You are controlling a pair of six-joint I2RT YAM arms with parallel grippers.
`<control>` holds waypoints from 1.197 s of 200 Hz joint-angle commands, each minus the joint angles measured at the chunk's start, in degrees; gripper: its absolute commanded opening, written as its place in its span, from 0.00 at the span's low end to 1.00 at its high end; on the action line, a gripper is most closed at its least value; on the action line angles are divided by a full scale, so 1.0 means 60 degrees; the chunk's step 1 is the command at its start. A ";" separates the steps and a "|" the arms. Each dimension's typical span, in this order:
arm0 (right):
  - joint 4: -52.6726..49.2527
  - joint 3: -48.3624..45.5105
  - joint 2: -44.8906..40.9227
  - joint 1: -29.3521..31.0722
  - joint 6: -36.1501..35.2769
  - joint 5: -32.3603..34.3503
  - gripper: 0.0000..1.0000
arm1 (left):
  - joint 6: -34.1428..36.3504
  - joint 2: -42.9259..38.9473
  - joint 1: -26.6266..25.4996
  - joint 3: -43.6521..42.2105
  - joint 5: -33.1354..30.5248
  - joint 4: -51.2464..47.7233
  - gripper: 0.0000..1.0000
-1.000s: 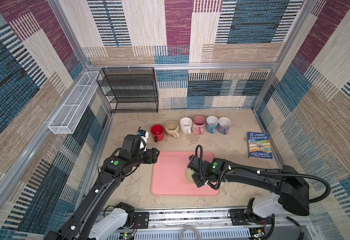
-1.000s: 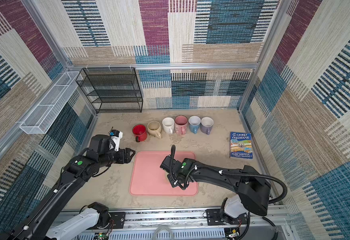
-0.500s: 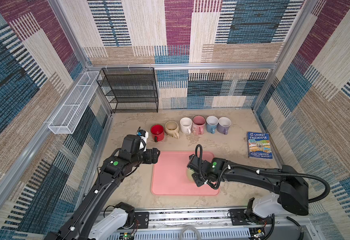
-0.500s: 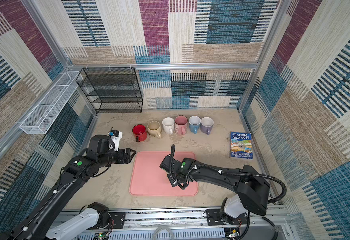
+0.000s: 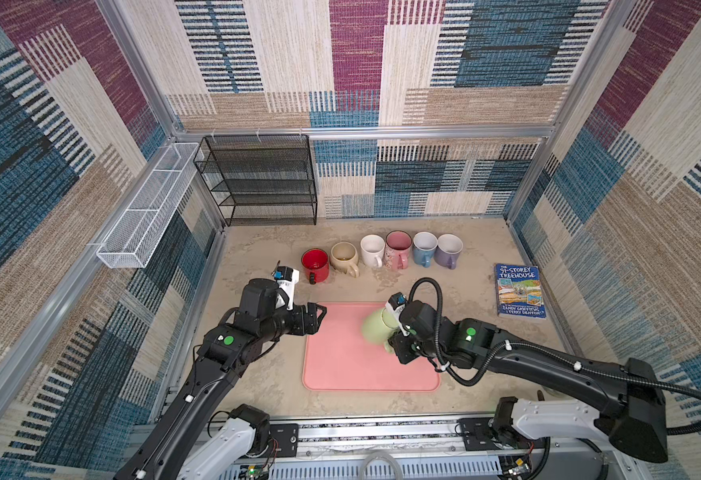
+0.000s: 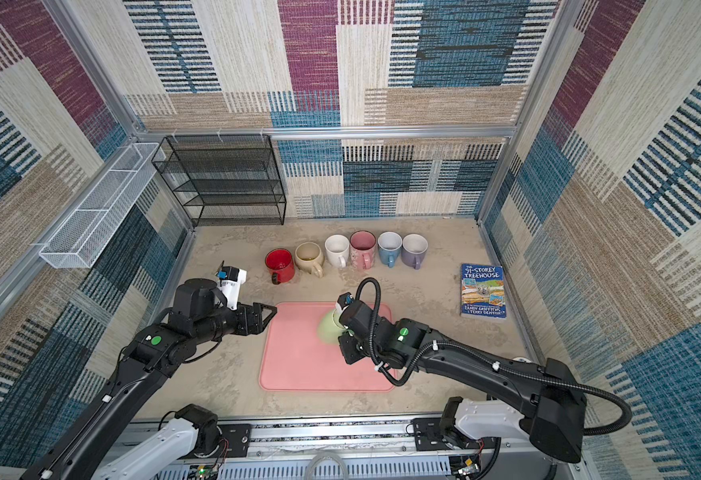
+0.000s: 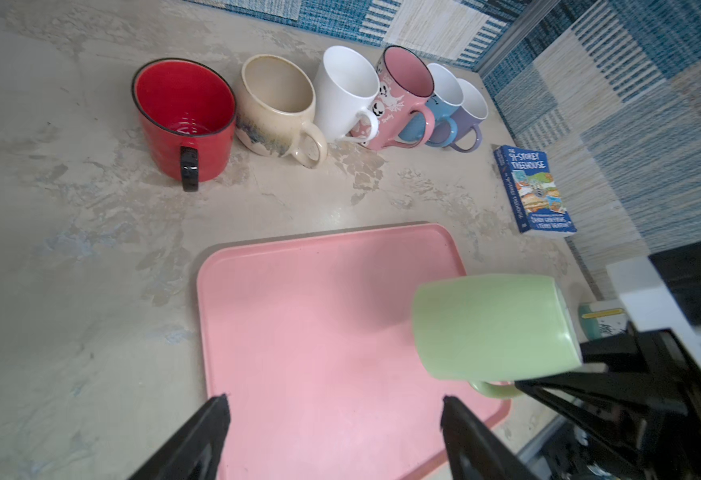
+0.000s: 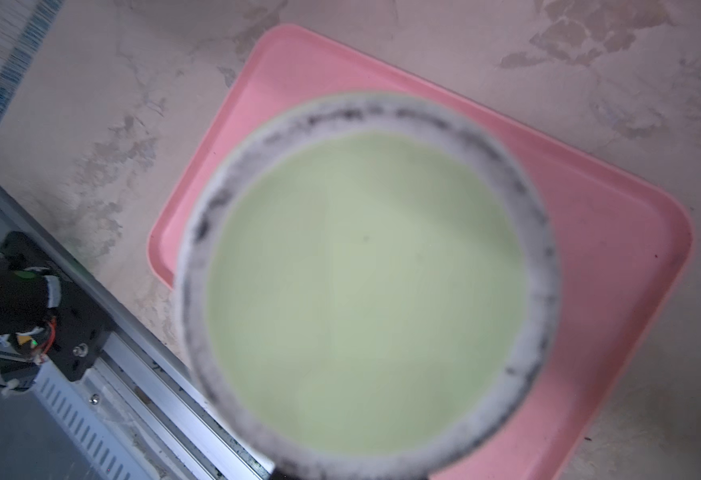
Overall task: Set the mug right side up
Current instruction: 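Lift the light green mug off the tray with the right gripper, then close the left gripper on the green mug's rim while the right holds it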
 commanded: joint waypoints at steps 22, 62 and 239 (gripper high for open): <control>0.3155 -0.0913 -0.1520 -0.0784 -0.0493 -0.1560 0.00 | -0.1236 -0.0476 -0.0010 -0.1020 0.1867 0.2440 0.82; 0.4642 -0.1628 -0.2272 -0.1390 -0.0528 -0.2856 0.00 | -0.2302 -0.0734 -0.0013 -0.2139 0.3258 0.4735 0.78; 0.9445 -0.1566 -0.0715 -0.3266 0.1101 -0.7525 0.00 | -0.4228 0.0215 -0.0508 -0.3665 0.4907 1.0708 0.41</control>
